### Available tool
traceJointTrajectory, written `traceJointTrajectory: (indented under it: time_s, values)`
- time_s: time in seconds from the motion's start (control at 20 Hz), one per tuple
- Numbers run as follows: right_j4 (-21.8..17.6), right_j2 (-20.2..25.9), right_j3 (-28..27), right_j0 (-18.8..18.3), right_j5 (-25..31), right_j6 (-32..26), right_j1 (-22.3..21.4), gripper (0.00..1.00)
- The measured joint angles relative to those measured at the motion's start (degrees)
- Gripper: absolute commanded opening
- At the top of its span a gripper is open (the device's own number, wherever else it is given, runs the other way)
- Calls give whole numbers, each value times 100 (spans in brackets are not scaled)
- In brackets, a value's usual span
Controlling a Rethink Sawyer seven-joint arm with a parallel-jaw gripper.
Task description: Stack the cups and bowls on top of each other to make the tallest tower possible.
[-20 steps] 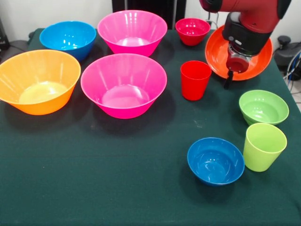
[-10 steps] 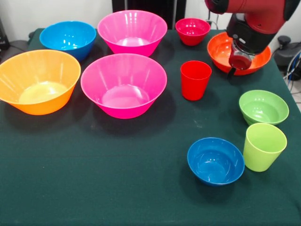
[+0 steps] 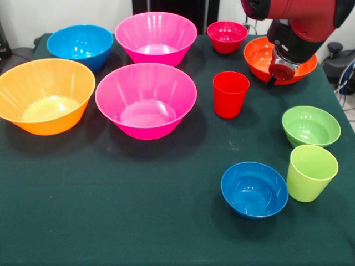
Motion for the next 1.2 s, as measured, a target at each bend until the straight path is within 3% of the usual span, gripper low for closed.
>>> traceJointTrajectory:
  time_s: [0.55,1.0,1.2]
  values:
    - [60,68,220,-72,2,1,-243,0]
    - [90,173,931,-487,2,1,-1378,0]
    - [89,183,974,-557,2,1,-1554,0]
